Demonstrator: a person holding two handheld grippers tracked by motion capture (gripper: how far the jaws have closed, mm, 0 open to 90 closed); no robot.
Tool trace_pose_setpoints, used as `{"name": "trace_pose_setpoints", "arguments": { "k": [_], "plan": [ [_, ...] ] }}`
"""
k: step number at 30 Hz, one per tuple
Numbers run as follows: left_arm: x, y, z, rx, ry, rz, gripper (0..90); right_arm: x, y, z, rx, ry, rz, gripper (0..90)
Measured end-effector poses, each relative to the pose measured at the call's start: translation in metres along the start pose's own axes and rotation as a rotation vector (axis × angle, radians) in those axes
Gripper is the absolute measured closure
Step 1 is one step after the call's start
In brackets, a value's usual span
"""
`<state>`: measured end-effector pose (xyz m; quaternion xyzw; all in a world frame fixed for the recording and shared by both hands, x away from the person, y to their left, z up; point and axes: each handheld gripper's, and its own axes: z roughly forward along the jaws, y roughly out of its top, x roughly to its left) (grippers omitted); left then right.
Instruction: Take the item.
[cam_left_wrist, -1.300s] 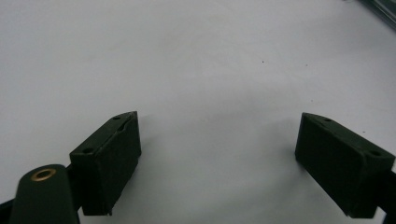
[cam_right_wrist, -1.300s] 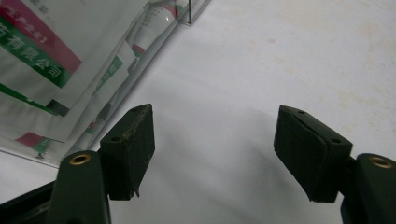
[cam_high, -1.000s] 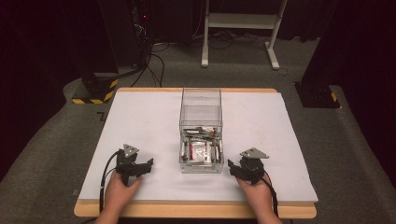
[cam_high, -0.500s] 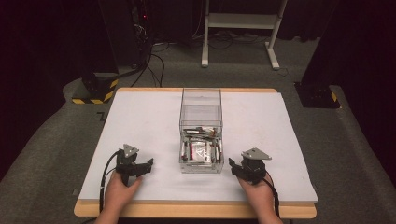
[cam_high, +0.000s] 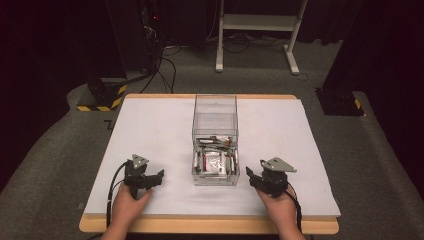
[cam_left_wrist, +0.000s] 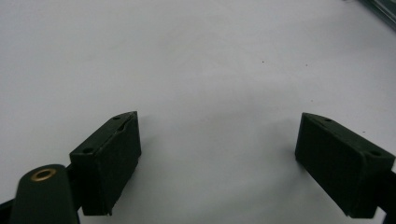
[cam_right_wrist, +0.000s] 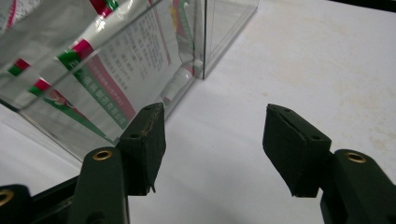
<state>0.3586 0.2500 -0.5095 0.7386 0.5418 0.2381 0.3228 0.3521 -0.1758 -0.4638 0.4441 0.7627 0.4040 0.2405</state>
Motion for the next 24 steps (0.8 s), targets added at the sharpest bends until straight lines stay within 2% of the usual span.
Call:
{"name": "trace_pose_setpoints", "arguments": {
  "k": [7,15,24],
  "plan": [
    [0.0,0.0,0.0,0.0,0.0,0.0,14.4,0.003,0.007,-0.01,-0.027,-0.001,-0.007,39.4],
    [0.0,0.0,0.0,0.003,0.0,0.003,14.4,0.006,0.014,-0.022,-0.069,0.001,0.008,39.4],
    [0.0,0.0,0.0,0.003,0.0,0.004,14.4,0.014,0.023,-0.029,-0.093,0.033,-0.013,40.3]
  ]
}}
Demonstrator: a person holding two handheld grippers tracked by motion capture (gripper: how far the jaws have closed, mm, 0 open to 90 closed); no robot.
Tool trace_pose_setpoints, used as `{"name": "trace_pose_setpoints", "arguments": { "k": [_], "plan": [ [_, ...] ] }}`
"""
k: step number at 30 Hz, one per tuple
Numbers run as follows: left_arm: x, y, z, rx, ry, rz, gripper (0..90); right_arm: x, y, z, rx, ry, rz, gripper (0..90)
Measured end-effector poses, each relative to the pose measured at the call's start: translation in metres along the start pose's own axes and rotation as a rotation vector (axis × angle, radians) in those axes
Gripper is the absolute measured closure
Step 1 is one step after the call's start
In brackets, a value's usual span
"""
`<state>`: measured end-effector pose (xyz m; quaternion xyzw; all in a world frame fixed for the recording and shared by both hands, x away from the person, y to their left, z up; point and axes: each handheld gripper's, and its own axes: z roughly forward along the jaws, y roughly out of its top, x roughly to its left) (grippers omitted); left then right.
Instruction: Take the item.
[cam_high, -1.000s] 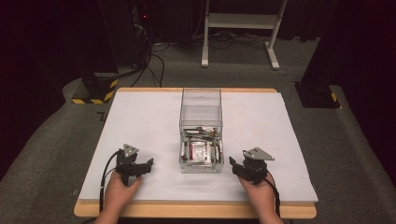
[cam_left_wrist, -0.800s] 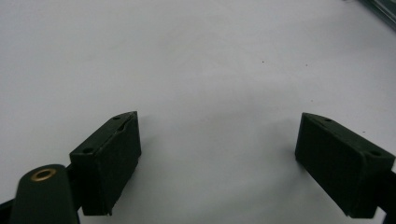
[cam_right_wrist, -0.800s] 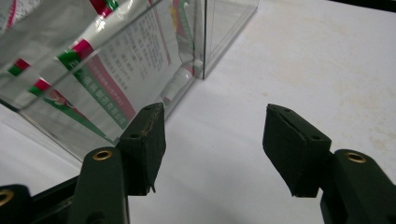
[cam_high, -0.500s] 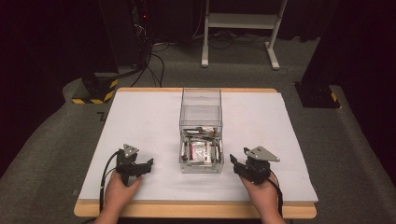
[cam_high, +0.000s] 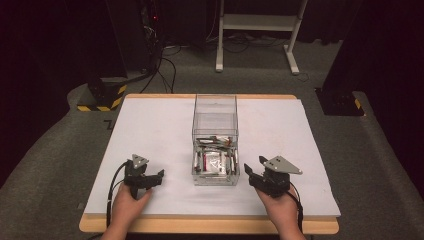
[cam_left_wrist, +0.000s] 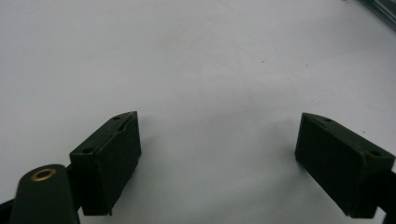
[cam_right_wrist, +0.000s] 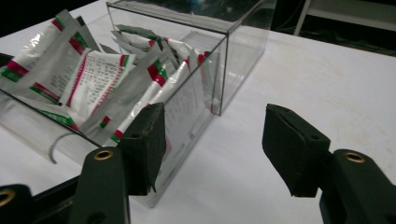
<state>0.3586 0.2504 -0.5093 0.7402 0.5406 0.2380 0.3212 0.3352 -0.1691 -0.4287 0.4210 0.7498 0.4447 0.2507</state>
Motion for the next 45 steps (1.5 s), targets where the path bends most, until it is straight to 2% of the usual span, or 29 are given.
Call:
{"name": "trace_pose_setpoints", "arguments": {
  "k": [8,14,18,27,31,38,45],
  "plan": [
    [0.0,0.0,0.0,0.0,0.0,0.0,14.4,0.011,0.013,0.0,-0.017,0.04,-0.005,41.0],
    [0.0,0.0,0.0,0.0,0.0,0.0,14.4,0.024,0.027,0.004,-0.033,0.058,-0.044,39.1],
    [0.0,0.0,0.0,0.0,0.0,0.0,14.4,0.031,0.033,0.008,-0.042,0.073,-0.062,40.8],
    [0.0,0.0,0.0,0.0,0.0,-0.001,14.4,0.05,0.045,0.021,-0.027,0.121,-0.082,43.5],
    [0.0,0.0,0.0,-0.003,0.0,-0.004,14.4,0.054,0.045,0.024,-0.03,0.14,-0.069,43.7],
    [0.0,0.0,0.0,-0.003,0.0,-0.004,14.4,0.063,0.038,0.031,0.002,0.175,-0.059,47.4],
    [0.0,0.0,0.0,-0.003,0.0,-0.004,14.4,0.064,0.029,0.04,0.048,0.174,-0.04,49.6]
  ]
}}
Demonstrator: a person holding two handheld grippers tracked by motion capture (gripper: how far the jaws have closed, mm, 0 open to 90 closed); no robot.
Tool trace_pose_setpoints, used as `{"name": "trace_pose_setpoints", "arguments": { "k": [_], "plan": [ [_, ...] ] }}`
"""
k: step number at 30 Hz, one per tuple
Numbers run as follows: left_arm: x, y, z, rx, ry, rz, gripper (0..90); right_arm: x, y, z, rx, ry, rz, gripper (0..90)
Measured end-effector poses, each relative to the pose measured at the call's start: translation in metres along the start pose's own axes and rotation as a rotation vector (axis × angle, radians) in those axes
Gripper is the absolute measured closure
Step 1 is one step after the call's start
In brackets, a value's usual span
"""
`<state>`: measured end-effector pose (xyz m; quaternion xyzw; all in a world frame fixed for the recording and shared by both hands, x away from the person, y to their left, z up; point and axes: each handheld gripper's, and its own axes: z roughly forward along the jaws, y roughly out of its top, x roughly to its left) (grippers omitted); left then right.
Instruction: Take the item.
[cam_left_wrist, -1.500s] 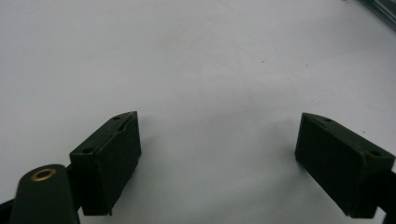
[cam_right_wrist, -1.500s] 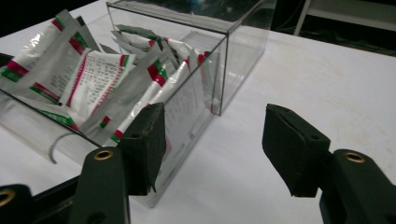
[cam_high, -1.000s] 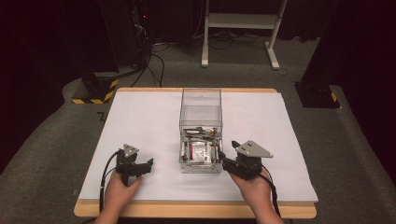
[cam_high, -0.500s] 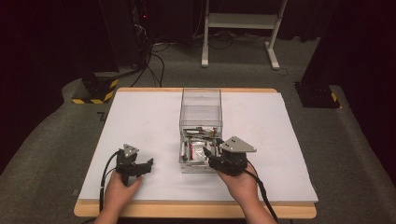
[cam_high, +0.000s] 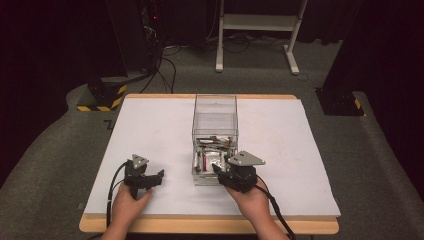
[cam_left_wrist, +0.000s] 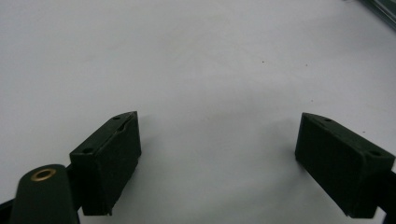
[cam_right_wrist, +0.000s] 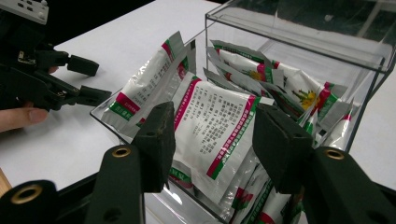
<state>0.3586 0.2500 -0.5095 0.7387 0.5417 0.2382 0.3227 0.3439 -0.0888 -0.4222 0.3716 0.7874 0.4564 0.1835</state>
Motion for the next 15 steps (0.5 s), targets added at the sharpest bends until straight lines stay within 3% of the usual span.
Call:
{"name": "trace_pose_setpoints", "arguments": {
  "k": [5,15],
  "plan": [
    [0.0,0.0,0.0,0.0,0.0,0.0,14.4,-0.0017,-0.0019,0.0007,0.017,-0.024,0.044,51.9],
    [0.0,0.0,0.0,0.0,0.0,0.0,14.4,-0.0029,-0.0058,0.0058,0.05,-0.017,0.104,48.4]
  ]
}}
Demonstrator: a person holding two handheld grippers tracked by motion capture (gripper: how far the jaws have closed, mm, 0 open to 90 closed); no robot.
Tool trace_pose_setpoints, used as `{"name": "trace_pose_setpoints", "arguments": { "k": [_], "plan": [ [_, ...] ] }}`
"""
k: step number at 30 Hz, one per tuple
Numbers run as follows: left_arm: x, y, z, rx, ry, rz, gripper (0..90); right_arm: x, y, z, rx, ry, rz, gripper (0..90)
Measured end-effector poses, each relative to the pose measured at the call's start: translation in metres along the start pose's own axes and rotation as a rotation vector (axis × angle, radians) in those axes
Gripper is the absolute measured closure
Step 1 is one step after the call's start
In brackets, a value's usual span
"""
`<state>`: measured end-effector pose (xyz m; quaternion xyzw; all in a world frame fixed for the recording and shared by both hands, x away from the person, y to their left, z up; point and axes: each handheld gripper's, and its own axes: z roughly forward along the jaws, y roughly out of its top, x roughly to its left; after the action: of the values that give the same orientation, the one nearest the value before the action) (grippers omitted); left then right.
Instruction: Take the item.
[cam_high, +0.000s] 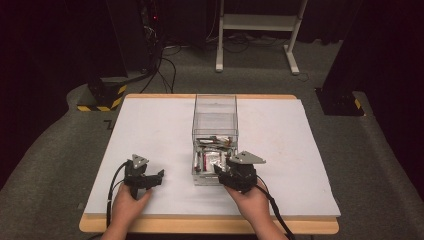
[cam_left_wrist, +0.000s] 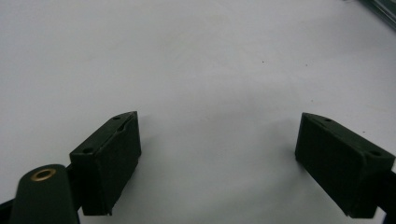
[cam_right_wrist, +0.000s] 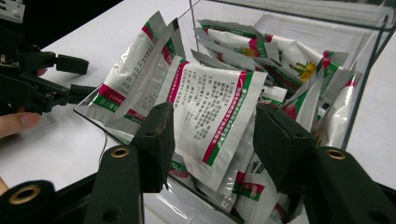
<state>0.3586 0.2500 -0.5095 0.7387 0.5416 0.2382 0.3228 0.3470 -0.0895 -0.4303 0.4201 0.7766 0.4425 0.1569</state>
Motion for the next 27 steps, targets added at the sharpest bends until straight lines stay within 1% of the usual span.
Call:
{"name": "trace_pose_setpoints", "arguments": {
  "k": [4,7,8,9,10,12,14,16,19,21,23,25,26,27],
  "plan": [
    [0.0,0.0,0.0,0.0,0.0,0.0,14.4,0.002,-0.001,0.002,0.007,0.01,0.004,48.2],
    [0.0,0.0,0.0,0.0,0.0,0.0,14.4,0.003,-0.001,0.002,0.007,0.009,0.003,48.1],
    [0.0,0.0,0.0,0.0,0.0,0.0,14.4,0.003,-0.001,0.003,0.005,0.013,0.013,47.7],
    [0.0,0.0,0.0,0.0,0.0,0.0,14.4,0.003,-0.001,0.003,0.005,0.013,0.013,47.7],
    [0.0,0.0,0.0,0.0,0.0,0.0,14.4,0.004,0.0,0.002,-0.008,0.018,0.01,47.7],
    [0.0,0.0,0.0,0.0,0.0,0.0,14.4,0.005,0.0,0.002,-0.012,0.02,0.01,47.7],
    [0.0,0.0,0.0,0.0,0.0,0.0,14.4,0.005,0.0,0.001,-0.029,0.025,0.001,47.6],
    [0.0,0.0,0.0,0.0,0.0,0.0,14.4,0.007,0.0,0.0,-0.049,0.035,0.006,47.5],
    [0.0,0.0,0.0,0.0,0.0,0.0,14.4,0.008,0.0,-0.001,-0.06,0.037,0.008,47.8],
    [0.0,0.0,0.0,0.0,0.0,0.0,14.4,0.009,0.0,-0.002,-0.068,0.048,0.008,48.3],
    [0.0,0.0,0.0,0.0,0.0,0.0,14.4,0.011,0.0,-0.003,-0.066,0.041,0.003,48.3],
    [0.0,0.0,0.0,0.0,0.0,0.0,14.4,0.011,0.0,-0.003,-0.064,0.033,0.001,48.3],
    [0.0,0.0,0.0,0.0,0.0,0.0,14.4,0.009,0.0,-0.003,-0.06,0.016,0.001,48.0],
    [0.0,0.0,0.0,0.0,0.0,0.0,14.4,0.009,0.0,-0.003,-0.06,0.016,0.001,48.0]
  ]
}}
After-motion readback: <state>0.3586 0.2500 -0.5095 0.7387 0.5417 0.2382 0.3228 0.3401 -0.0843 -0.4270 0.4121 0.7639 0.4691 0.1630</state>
